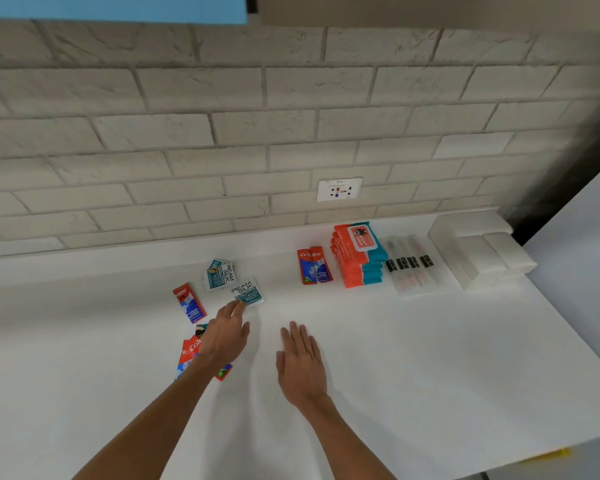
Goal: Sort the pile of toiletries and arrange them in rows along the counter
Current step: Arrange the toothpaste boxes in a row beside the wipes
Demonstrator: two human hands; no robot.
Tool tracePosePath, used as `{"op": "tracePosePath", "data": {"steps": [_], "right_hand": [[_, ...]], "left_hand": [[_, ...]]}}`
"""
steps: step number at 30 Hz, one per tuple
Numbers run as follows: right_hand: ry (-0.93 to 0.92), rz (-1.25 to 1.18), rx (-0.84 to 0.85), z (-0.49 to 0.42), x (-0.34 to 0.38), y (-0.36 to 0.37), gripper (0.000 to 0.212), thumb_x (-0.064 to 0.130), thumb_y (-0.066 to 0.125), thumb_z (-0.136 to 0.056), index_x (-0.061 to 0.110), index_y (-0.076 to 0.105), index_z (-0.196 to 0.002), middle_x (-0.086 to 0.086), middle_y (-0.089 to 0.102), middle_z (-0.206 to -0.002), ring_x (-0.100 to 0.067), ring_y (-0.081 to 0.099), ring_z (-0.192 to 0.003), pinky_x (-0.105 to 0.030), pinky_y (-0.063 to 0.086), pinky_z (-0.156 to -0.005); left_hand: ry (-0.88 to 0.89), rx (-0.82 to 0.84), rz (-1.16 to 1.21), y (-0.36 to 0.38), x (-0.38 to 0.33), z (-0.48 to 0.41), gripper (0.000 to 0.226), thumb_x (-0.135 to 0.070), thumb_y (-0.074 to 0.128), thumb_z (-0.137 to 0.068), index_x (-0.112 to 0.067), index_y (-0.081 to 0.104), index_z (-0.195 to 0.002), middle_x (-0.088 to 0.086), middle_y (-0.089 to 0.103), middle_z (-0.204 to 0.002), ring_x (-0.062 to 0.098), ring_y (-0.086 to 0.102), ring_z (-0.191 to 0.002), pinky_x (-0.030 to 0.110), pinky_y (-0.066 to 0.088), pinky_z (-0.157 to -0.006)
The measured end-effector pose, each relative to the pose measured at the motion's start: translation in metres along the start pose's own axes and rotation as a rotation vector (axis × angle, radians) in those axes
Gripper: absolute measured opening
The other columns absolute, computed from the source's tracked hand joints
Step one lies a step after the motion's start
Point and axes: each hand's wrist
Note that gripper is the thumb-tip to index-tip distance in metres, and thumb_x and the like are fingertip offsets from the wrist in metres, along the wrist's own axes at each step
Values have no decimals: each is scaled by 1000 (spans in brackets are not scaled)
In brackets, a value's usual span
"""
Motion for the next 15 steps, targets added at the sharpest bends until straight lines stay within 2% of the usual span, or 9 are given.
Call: {"op": "tracePosePath", "data": {"steps": [4, 6, 10, 12, 15], "right_hand": [[-9, 29, 24, 1, -5, 3, 57, 40, 37, -106, 18, 51, -157, -5, 45, -166, -25, 41, -154, -43, 34, -124], [1, 28, 37, -1, -4, 2, 58, 41, 34, -106, 18, 51, -157, -5, 44, -166, -25, 41, -154, -42, 31, -124], [4, 5, 96, -6, -1, -2, 59, 35, 32, -108, 18, 39, -163, -6, 29, -173, -25, 23, -162, -38, 11, -128], [11, -20, 85, -9, 2, -6, 57, 33, 36, -108, 17, 40, -163, -6, 32, -173, -25, 25, -161, -38, 13, -129], [-20, 1, 53, -11, 4, -6, 56, 34, 43, -107, 18, 44, -161, -6, 39, -169, -25, 36, -157, -41, 26, -126]], "left_hand": [[42, 79, -87, 10, 14, -1, 66, -41, 40, -108, -18, 13, -164, 5, 9, -173, 28, 5, -159, 48, 23, -125], [58, 105, -128, 14, 17, 0, 67, -44, 33, -109, -19, 7, -165, 4, 1, -173, 28, -4, -160, 47, 14, -127], [103, 108, -140, 18, 15, 6, 65, -46, 28, -110, -21, 7, -165, 3, -2, -173, 27, -8, -159, 47, 10, -127], [146, 101, -139, 23, 10, 12, 63, -46, 28, -110, -23, 8, -165, 1, -1, -173, 26, -8, -159, 45, 8, -127], [208, 82, -118, 32, 1, 22, 61, -44, 31, -110, -25, 13, -165, -2, 2, -173, 25, -8, -159, 44, 6, -127]]}}
Point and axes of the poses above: each hand's wrist, its own z-axis away from the middle knuckle, its own y-axis out of the palm, x = y × z
